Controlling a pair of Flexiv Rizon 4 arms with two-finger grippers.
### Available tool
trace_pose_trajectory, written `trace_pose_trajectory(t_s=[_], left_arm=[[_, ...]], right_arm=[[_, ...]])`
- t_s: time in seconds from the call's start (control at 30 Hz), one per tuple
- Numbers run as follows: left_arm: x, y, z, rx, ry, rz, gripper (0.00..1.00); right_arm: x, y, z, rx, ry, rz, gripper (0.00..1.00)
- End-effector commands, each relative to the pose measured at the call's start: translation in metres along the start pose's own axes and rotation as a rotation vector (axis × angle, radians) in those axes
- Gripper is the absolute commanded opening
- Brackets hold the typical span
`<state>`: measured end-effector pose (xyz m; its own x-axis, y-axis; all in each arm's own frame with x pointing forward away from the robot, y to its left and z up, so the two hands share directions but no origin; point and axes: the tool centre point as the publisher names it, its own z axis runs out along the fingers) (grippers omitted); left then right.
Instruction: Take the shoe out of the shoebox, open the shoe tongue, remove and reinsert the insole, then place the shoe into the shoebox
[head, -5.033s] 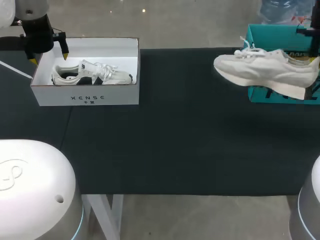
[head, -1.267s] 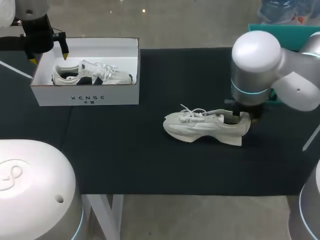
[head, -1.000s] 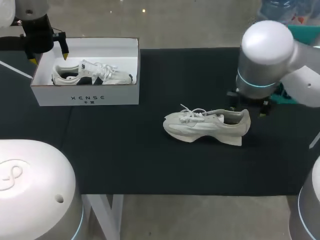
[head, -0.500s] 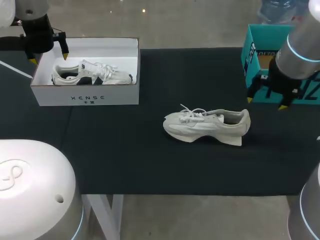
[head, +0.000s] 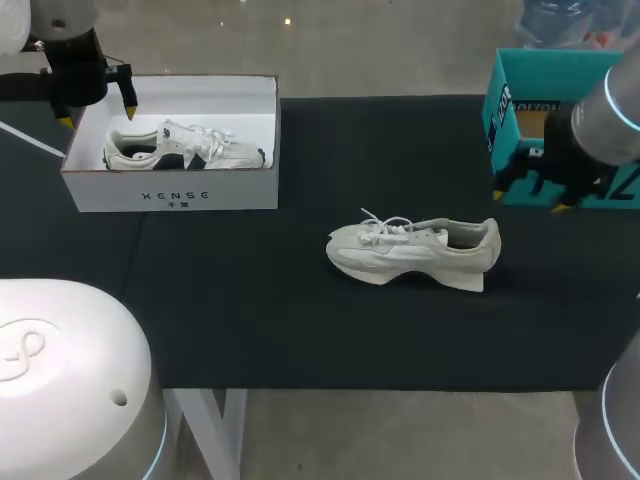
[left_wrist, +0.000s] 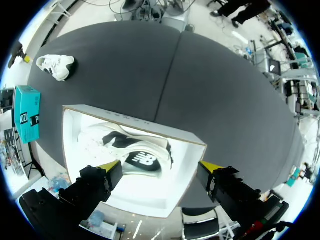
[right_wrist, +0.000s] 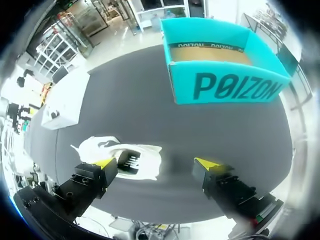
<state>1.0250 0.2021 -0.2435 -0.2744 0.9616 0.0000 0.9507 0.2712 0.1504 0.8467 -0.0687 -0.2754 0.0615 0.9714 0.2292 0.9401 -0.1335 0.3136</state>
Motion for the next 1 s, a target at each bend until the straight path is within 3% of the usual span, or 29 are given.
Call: trace_pose_trajectory(t_s=[0.03,0.07,0.13,0.2,0.23,0.87,0.9,1.0], left_arm=[[0.001,-0.001,0.0,-0.003,0.001,0.001,1.0],[0.001,-0.001,0.0,-0.003,0.001,0.001,1.0],[0.001,-0.001,0.0,-0.003,0.001,0.001,1.0],[0.001,-0.001,0.0,-0.003,0.001,0.001,1.0],[0.001,-0.001,0.0,-0.003,0.001,0.001,1.0],[0.001,-0.001,0.0,-0.003,0.001,0.001,1.0],[0.001,-0.001,0.0,-0.003,0.001,0.001,1.0],[0.001,-0.001,0.0,-0.003,0.001,0.001,1.0]], right_arm=[[-0.004,-0.019,-0.007,-0.335,0.462,-0.783,1.0],[-0.004,-0.024,-0.009,-0.371,0.509,-0.903,1.0],[-0.004,-0.035,-0.015,-0.411,0.503,-0.958,1.0],[-0.016,-0.031,-0.014,-0.439,0.533,-1.002,1.0],[-0.023,-0.022,-0.009,-0.404,0.552,-0.968,1.0],[-0.023,-0.022,-0.009,-0.404,0.552,-0.968,1.0],[-0.026,-0.017,-0.007,-0.363,0.605,-1.032,1.0],[-0.034,-0.009,-0.007,-0.364,0.785,-1.265,1.0]])
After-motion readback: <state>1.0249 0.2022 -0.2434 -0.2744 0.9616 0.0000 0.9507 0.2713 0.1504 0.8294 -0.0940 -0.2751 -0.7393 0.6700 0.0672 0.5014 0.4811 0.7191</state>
